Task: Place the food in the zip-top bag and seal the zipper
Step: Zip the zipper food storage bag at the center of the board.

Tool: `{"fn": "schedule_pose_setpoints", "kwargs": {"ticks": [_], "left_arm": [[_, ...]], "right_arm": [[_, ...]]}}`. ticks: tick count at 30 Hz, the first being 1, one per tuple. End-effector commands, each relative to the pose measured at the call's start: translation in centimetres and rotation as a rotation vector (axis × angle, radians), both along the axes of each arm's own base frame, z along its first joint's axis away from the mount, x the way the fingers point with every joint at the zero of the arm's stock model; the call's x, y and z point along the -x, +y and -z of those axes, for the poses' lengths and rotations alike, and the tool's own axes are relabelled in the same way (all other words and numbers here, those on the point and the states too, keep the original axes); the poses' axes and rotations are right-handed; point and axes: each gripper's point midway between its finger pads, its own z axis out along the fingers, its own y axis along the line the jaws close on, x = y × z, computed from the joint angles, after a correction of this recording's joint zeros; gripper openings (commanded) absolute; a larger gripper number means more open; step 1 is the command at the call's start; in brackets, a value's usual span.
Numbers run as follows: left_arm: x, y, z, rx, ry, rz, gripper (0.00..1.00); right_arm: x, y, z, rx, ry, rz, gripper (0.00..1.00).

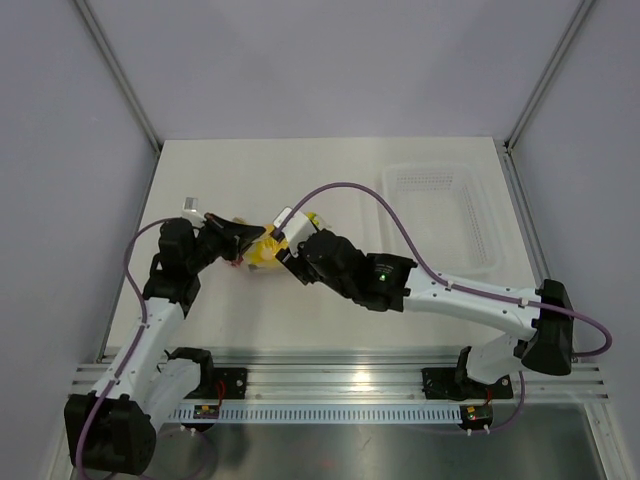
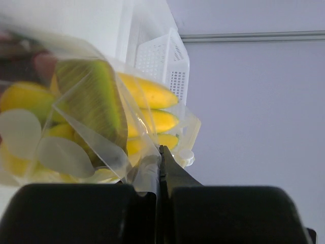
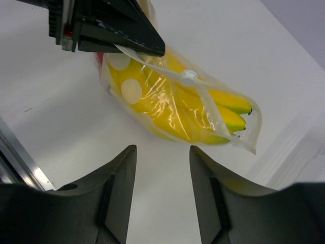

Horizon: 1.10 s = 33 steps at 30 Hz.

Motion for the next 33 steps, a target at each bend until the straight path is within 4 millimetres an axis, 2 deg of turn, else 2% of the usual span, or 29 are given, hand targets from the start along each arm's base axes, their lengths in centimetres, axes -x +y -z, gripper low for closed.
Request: {"fn": "schedule_pose_setpoints", "kwargs": {"ticks": [1,2,3,5,6,8,9,10,11,12,13,15,16,17,21,26,28,30,31,33], "left_arm": [[-0.5,-0.4,-1.7,0.001,-0.013,0.019,0.00],[-0.5,-0.5,-1.6,0.001,-0.012,0.023,0.00],[-0.5,-0.5,-1.5,0.004,-0.008,0.027,0.00],[-0.5,-0.5,-1.4,0.004,-0.009,0.027,0.00],[-0.5,-0.5,-1.3,0.005,-0.006,0.027,0.00],[-0.4,-0.5,-1.1,0.005,-0.004,0.028,0.00],[-0.4,-0.6,-1.1,0.006,-0.004,0.031,0.00],[-0.4,-0.6,-1.2,0.008,-0.006,0.032,0.00],[-0.5,-0.6,-1.1,0.010,-0.002,0.035,0.00],[-0.5,-0.8,-1.2,0.012,-0.004,0.044,0.00],[-0.6,-0.8,-1.3,0.011,-0.003,0.046,0.00],[-0.8,-0.9,-1.4,0.010,0.000,0.053,0.00],[-0.8,-0.9,-1.6,0.008,-0.003,0.058,0.00],[-0.8,-1.0,-1.8,0.005,-0.007,0.062,0.00],[-1.0,-1.1,-2.1,0.000,-0.009,0.072,0.00],[-0.9,-1.1,-2.8,-0.009,-0.021,0.079,0.00],[-1.0,-1.2,-2.7,-0.010,-0.017,0.084,0.00],[-1.0,-1.3,-2.8,-0.006,-0.014,0.089,0.00],[-1.0,-1.3,-2.7,-0.009,-0.012,0.090,0.00],[-1.1,-1.3,-3.1,-0.005,-0.020,0.094,0.00]], "right_arm": [[-0.4,0.7,-2.9,0.030,-0.098,-0.021,0.53],[-0.5,0.6,-3.2,0.044,-0.105,-0.025,0.53],[-0.7,0.8,-4.9,0.029,-0.120,-0.026,0.53],[-0.6,0.4,-4.8,0.116,-0.106,-0.068,0.56],[-1.2,0.6,-7.5,0.069,-0.092,-0.088,0.56],[-1.6,-0.1,-7.1,0.117,-0.023,-0.114,0.56],[-2.1,0.0,-9.1,0.074,-0.008,-0.149,0.55],[-2.1,-0.6,-8.1,0.122,0.039,-0.171,0.55],[-2.2,-0.7,-8.1,0.129,0.067,-0.191,0.55],[-2.0,-0.4,-9.8,0.092,0.078,-0.234,0.55],[-2.5,-1.1,-8.2,0.148,0.132,-0.241,0.55],[-2.1,-0.6,-8.6,0.152,0.152,-0.307,0.54],[-2.0,-0.5,-7.1,0.212,0.170,-0.343,0.53],[-1.8,-0.1,-7.3,0.209,0.169,-0.374,0.52],[-1.5,1.3,-5.3,0.253,0.157,-0.489,0.47],[-2.2,2.5,-2.7,0.303,0.087,-0.576,0.50],[-2.7,3.2,-2.9,0.296,0.039,-0.595,0.50],[-2.4,3.3,-2.0,0.326,0.007,-0.666,0.50],[-2.7,3.6,-2.4,0.314,-0.031,-0.675,0.50],[-2.8,3.7,-1.8,0.335,-0.062,-0.711,0.51]]}}
